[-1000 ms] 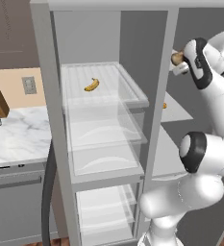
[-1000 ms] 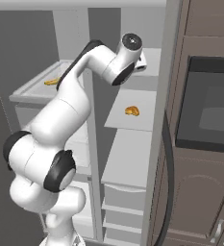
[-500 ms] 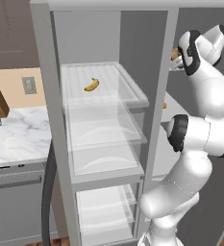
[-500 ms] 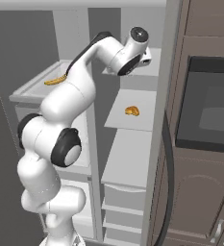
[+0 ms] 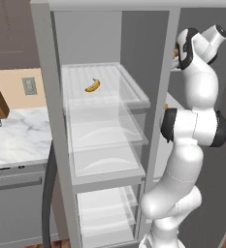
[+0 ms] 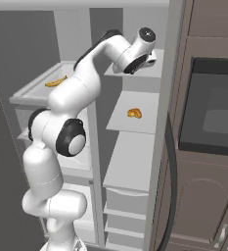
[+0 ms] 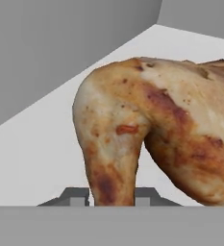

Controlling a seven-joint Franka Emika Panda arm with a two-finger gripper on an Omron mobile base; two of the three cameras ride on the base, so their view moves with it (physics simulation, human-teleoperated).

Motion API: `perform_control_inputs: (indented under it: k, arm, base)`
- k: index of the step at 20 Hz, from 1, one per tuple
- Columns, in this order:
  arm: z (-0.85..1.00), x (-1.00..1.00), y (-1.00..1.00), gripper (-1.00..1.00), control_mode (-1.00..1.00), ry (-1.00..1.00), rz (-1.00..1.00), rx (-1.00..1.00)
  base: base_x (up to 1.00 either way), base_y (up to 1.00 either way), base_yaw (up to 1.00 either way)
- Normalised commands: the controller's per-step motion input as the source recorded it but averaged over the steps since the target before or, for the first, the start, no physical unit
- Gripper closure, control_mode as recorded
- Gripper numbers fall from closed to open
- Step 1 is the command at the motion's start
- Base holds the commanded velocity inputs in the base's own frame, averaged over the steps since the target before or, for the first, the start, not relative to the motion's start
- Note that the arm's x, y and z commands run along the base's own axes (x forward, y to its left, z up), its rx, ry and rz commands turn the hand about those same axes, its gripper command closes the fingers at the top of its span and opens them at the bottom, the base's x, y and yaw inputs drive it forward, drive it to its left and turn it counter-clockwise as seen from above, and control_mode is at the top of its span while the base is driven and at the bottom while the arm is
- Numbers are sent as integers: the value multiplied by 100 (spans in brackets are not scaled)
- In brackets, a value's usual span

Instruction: There's a chicken drumstick in the fridge that needs to be moved to the freezer for freezing. Pick up the chicken drumstick from the fridge, place it on any shelf in the freezer, and close the fridge and freezer doors when done.

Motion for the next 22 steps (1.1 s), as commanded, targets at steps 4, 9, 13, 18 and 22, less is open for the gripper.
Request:
perform_control_inputs:
  k: [4,9,13,18,22]
  arm:
    - [-53,2,0,100,-100,-1,0,0]
    - [-20,36,1,100,-100,0,0,0]
    - [-18,44,14,-100,-100,-2,0,-1]
    - [-17,1,4,-100,-100,0,0,-1]
    - [-6,-75,5,-100,-100,-3,0,-1]
  base:
    - [0,0,0]
    - [0,0,0]
    - [0,0,0]
    - [0,0,0]
    - [0,0,0]
